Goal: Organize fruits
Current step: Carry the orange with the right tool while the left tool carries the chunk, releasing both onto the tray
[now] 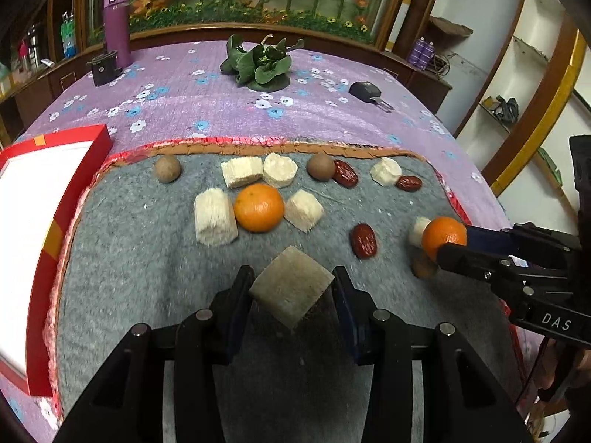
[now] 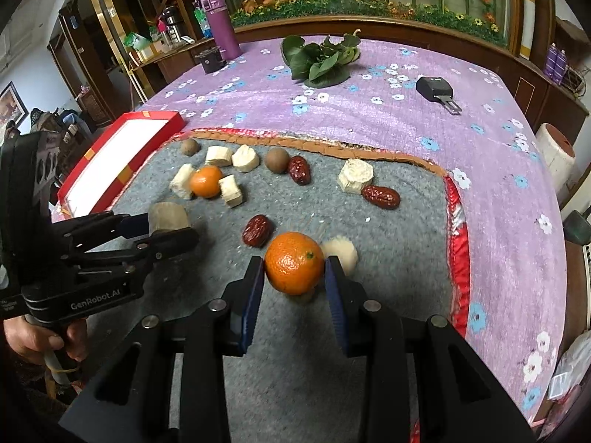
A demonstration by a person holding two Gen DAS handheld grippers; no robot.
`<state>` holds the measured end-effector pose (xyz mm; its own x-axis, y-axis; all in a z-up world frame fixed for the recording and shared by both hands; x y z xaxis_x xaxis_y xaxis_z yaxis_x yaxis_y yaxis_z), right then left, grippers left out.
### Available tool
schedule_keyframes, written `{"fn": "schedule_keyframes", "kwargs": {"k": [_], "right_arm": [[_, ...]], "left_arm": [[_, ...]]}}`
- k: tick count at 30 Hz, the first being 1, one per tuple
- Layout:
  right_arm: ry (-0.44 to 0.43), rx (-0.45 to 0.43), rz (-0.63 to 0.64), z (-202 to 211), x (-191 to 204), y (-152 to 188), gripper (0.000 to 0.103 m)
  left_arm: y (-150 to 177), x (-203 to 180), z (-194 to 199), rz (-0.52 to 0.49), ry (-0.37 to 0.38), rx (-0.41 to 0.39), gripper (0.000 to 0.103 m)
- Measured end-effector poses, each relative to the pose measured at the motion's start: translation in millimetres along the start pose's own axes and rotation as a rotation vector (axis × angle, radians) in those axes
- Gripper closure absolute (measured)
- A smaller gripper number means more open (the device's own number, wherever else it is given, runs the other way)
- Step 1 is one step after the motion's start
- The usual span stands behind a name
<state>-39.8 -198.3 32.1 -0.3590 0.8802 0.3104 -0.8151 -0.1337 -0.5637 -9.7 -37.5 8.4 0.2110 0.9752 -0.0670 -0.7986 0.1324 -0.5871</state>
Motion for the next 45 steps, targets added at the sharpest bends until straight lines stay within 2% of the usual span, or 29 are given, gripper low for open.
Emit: {"fn": "schedule_keyframes", "kwargs": {"k": [3, 7, 11, 15, 21, 24, 30, 35, 39, 45], "right_arm": [[-0.002, 0.016, 0.018, 1, 10, 5, 0.067], [-0.022, 0.034, 0.081, -6, 30, 5, 0.067], [-0.077, 0.033, 0.135, -14, 54, -2, 0.067], [-0.086, 0.032, 0.152, -25, 80, -14, 0.067], [-0.137, 0.024, 0.166, -59, 140, -51, 0.067], [-0.15, 0.026, 0.186, -82, 170, -71, 0.067], [-0.173, 0.042, 0.208, -141, 223, -117, 0.067], [-0.164, 0.057, 0.22, -185, 244, -148, 0.067], [-0.143, 0.059, 0.184, -213, 242, -171, 0.067], [-0.109, 0.11, 0.134, -251, 232, -187, 0.067]], "left_arm": [[4, 7, 7, 0.021, 0.014, -0.001, 0.06], [9, 16, 19, 0.044, -0.013, -0.008, 0.06], [14, 30, 36, 0.078, -0.045, -0.025, 0.06], [13, 53, 48, 0.116, -0.042, -0.051, 0.06], [0, 112, 65, 0.133, -0.048, -0.092, 0.06], [-10, 160, 68, 0.168, -0.068, -0.11, 0.06], [-31, 241, 55, 0.238, -0.126, -0.09, 0.06], [-59, 295, 32, 0.316, -0.167, -0.079, 0.06], [-79, 313, 3, 0.325, -0.188, -0.039, 0.06], [-88, 328, -26, 0.314, -0.199, 0.023, 0.06]]}}
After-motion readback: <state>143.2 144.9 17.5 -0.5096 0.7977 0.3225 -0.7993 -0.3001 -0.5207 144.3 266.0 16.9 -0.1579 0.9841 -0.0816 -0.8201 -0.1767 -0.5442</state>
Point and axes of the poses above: each gripper's, at about its wrist camera, not at the fingertips, and z roughly against the way its jaws point, x to its left, y to its underside, the point moved 2 cm from there along -z, roughly the way its jaws point, and after that the axes turned 10 degrees about -y, right-handed, at the moved point
